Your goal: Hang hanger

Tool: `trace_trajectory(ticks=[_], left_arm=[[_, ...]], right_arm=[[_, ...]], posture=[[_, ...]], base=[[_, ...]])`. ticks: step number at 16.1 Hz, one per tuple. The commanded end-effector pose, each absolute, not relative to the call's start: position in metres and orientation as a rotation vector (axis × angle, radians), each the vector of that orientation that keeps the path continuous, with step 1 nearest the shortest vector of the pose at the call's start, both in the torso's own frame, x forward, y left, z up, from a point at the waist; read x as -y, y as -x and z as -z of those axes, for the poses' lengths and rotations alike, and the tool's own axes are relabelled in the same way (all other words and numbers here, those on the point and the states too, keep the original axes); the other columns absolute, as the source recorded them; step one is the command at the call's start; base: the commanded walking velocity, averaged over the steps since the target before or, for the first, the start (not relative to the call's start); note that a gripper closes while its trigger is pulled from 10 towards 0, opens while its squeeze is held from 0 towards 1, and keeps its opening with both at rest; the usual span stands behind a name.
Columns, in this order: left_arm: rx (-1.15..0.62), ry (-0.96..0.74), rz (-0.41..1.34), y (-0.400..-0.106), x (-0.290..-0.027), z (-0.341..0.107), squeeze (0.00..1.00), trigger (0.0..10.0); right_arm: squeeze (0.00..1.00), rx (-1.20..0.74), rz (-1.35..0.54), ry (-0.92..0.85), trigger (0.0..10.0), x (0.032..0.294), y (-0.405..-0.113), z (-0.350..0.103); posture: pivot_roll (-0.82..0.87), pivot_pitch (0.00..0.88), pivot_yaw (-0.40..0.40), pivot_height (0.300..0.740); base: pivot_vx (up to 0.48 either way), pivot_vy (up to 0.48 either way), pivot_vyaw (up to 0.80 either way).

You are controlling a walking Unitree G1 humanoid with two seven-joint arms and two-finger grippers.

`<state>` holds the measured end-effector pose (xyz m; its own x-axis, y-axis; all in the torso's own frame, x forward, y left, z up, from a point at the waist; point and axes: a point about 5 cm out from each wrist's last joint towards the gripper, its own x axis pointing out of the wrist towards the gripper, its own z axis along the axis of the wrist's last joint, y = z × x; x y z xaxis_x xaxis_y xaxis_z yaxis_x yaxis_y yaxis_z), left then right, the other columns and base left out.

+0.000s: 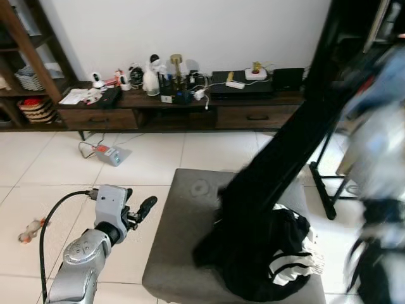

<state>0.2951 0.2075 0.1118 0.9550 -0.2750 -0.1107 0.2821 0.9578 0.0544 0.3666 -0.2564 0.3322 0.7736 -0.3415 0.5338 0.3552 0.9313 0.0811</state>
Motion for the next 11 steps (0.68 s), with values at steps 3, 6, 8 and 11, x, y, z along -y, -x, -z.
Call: trace_trajectory(ticks=[3,6,8,11], left_arm=[[-0.115,-0.078,0.258,-0.293,-0.211,-0.109,0.0,10.0],[-0.121,-0.075,0.249,-0.292,-0.212,-0.107,0.0,10.0],[-0.12,-0.077,0.247,-0.292,-0.212,-0.108,0.0,10.0],[-0.121,-0.078,0.242,-0.291,-0.213,-0.107,0.0,10.0]], right_arm=[[0.0,0.829,0.611,0.167,10.0,0.291,-0.333,-0.398],[0.0,0.962,0.51,0.24,10.0,0.255,-0.323,-0.419],[0.0,0.91,0.185,0.114,10.0,0.202,-0.337,-0.4],[0.0,0.619,-0.195,0.023,10.0,0.117,-0.352,-0.319]], posture=[[0.0,0.099,0.051,0.74],[0.0,0.102,0.055,0.74],[0.01,0.104,0.055,0.74],[0.02,0.11,0.049,0.74]], base=[[0.0,0.0,0.0],[0.0,0.0,0.0],[0.0,0.0,0.0],[0.0,0.0,0.0]])
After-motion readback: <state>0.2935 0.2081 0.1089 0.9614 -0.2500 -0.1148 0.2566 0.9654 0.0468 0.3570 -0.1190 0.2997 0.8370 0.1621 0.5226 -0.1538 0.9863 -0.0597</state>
